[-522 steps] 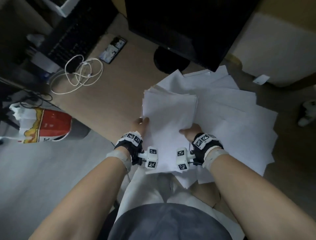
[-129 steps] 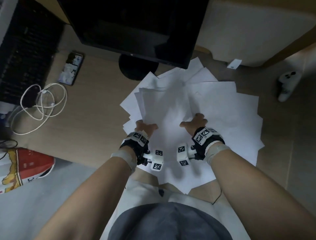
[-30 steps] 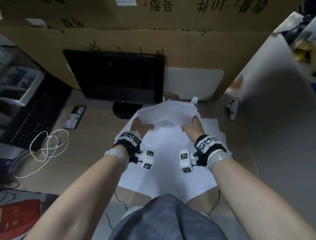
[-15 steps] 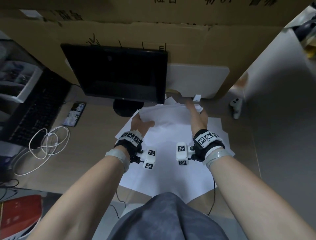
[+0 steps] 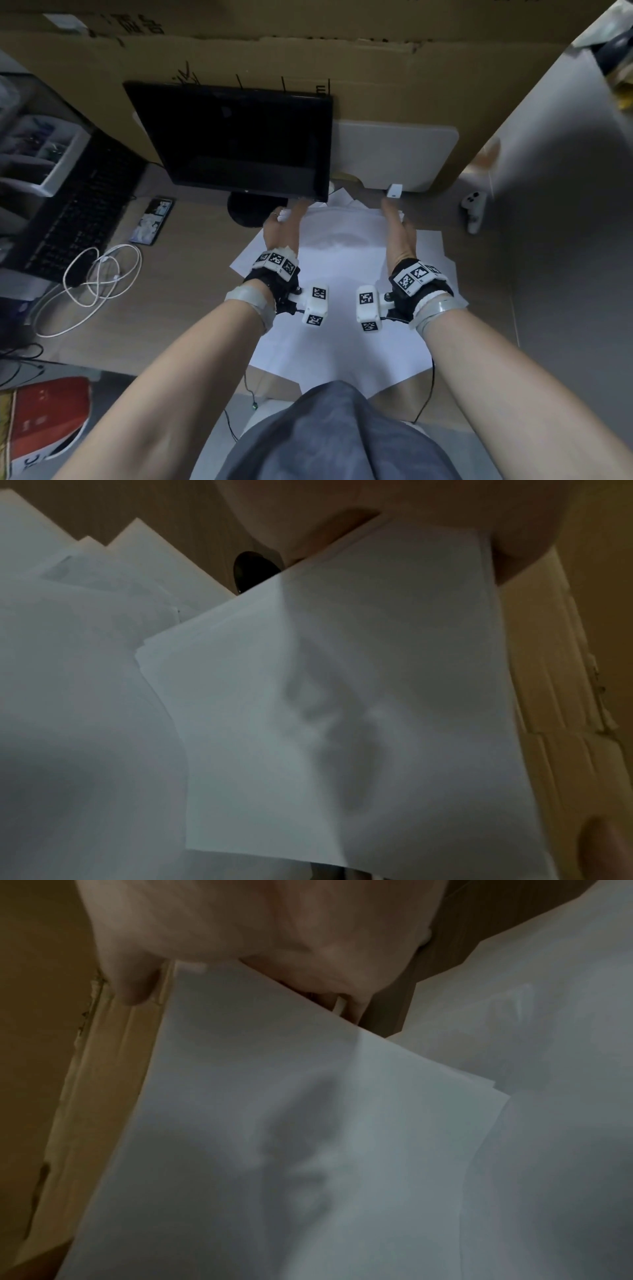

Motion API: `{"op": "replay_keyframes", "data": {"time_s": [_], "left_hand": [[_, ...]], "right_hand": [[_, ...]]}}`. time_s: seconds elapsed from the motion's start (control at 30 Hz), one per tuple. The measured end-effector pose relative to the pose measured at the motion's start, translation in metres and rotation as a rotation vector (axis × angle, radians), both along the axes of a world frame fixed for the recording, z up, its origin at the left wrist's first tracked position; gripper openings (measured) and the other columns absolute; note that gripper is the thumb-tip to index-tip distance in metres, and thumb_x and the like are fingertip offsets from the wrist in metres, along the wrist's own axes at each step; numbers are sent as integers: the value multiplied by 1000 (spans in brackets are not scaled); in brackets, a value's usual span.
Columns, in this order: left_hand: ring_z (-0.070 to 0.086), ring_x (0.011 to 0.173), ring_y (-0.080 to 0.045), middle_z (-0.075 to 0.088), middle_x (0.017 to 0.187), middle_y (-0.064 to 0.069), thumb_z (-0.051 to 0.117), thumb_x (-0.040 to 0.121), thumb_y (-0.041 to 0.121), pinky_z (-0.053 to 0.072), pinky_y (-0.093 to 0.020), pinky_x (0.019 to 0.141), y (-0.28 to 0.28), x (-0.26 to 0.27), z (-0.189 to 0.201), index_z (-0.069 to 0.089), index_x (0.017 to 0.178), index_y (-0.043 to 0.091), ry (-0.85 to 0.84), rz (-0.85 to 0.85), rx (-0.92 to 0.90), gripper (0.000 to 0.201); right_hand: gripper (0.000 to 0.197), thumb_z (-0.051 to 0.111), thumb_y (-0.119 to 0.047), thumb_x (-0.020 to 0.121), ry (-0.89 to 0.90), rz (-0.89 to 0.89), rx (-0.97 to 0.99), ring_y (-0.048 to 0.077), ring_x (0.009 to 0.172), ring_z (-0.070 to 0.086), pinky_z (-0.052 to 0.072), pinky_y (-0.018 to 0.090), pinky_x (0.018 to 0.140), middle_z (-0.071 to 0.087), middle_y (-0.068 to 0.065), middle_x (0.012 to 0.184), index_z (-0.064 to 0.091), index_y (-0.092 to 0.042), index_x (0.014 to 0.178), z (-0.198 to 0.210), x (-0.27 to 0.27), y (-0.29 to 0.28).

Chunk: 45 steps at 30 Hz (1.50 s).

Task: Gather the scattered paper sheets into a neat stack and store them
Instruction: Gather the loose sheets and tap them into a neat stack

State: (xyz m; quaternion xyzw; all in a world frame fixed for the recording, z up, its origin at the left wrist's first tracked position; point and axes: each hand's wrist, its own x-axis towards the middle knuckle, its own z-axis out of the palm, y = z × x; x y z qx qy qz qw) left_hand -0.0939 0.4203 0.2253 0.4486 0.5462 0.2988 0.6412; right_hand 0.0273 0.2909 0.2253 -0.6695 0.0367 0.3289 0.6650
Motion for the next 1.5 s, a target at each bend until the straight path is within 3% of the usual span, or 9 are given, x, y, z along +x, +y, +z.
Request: {"op": "replay_keyframes", "data": {"time_s": [0.13,0.27,0.4,0.47,0.67,0.9,1.23,1.37,1.5], "left_hand": [[50,81,-20,53,77,3,68,84,42,38,-29,79,2,-2,0,54,79,16,25,46,-37,30],[53,119,-19,57,128,-1,77,71,54,38,-34,105,-5,-11,-5,48,137,9,127,-177,-42,85],[61,85,-31,66,85,-7,79,71,9,52,-32,71,-3,-18,-22,63,84,7,295,-266,-20,21],[49,66,-27,51,66,-2,65,75,-2,39,-24,54,-2,-11,-8,51,64,10,319,-179,-36,22],[46,65,-19,51,71,-2,56,71,-8,37,-28,64,6,-2,26,50,66,13,39,-59,64,23],[47,62,-19,52,67,-3,58,72,-12,34,-22,53,6,-33,-43,44,63,13,326,-394,-7,30],[60,74,-25,65,75,-4,73,67,11,49,-34,73,16,-6,-90,67,72,12,215,-416,-223,8],[66,101,-35,70,111,-15,80,43,39,50,-49,97,-8,-4,-164,69,108,4,354,-459,-471,75],[58,118,-38,58,129,-20,72,81,31,50,-43,95,-61,-13,-140,53,129,1,453,-423,-618,60]], "right_hand": [[90,83,-55,63,-185,257,-98,14,120,53,40,33,103,56,-5,131,43,-20,136,-14,-3,-5],[23,76,-2,75,-146,259,-162,28,93,67,54,31,79,70,2,91,67,-15,91,-28,-1,-14],[20,65,4,78,-15,160,-158,22,76,56,45,24,59,62,0,73,61,-14,71,-30,-4,-7],[21,63,6,77,-21,111,-104,20,72,57,45,22,60,63,-1,73,61,-13,70,-22,-6,1],[23,61,8,71,-127,-12,42,11,63,59,48,19,60,65,-6,66,64,-13,64,6,0,15],[30,65,12,76,-78,138,-244,22,78,59,45,25,68,60,-4,75,54,-17,71,-60,-18,-12],[20,81,-31,73,-147,167,-425,16,84,70,56,32,85,74,-5,86,71,-16,82,-88,-10,-19],[34,74,-35,80,-161,334,-598,24,95,67,53,33,90,72,4,101,72,-11,105,-113,2,-47],[65,67,-54,72,-136,637,-883,32,108,61,50,37,94,64,12,120,65,-10,118,-139,18,-68]]}}
